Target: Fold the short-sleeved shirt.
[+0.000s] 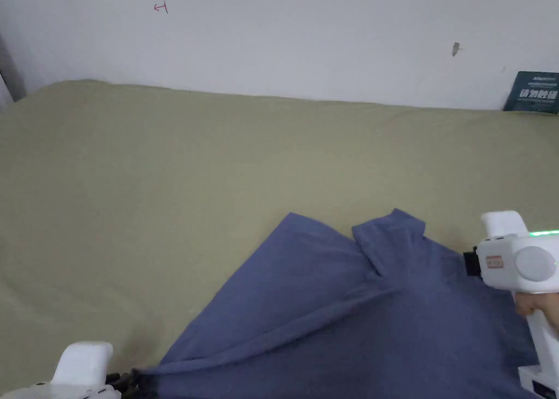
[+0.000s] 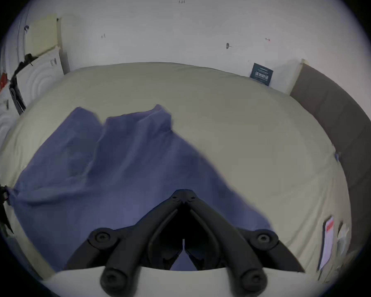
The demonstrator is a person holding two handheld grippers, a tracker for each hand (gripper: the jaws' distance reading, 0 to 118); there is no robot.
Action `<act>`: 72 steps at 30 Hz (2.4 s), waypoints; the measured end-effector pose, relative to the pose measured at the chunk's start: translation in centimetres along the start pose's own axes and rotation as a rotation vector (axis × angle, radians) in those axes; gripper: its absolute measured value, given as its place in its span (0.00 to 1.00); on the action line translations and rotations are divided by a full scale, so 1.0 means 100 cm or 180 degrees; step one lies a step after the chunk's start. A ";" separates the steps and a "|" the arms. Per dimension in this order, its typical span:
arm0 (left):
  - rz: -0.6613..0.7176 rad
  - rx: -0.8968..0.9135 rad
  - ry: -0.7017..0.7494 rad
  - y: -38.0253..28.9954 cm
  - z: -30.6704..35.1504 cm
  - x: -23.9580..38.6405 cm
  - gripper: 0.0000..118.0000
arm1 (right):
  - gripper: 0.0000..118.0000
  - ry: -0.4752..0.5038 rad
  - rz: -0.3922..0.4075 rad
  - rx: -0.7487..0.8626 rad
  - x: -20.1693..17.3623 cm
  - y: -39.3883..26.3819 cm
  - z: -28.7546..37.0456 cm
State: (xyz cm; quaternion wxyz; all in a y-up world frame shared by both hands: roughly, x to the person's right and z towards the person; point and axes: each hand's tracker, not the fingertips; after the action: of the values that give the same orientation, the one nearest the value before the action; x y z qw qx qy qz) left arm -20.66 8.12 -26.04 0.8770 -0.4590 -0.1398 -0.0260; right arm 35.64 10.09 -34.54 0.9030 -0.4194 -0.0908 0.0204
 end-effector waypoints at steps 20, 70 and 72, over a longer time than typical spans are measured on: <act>0.0264 -0.0071 -0.0001 0.020 -0.006 -0.009 0.01 | 0.03 0.0095 0.0259 -0.0250 -0.006 0.021 0.019; -0.0372 0.1931 0.1063 0.482 0.200 0.115 0.00 | 0.03 -0.0882 -0.0628 0.1971 0.095 0.280 0.343; -0.0384 0.1961 0.1074 0.500 0.195 0.117 0.00 | 0.03 -0.0893 -0.0644 0.1991 0.102 0.297 0.339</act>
State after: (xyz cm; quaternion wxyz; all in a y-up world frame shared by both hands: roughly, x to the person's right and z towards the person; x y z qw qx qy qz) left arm -5.08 53.84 -52.24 0.9819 -0.1532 -0.0211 -0.1098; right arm 40.72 56.10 -34.24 0.9639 -0.1047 -0.2444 0.0151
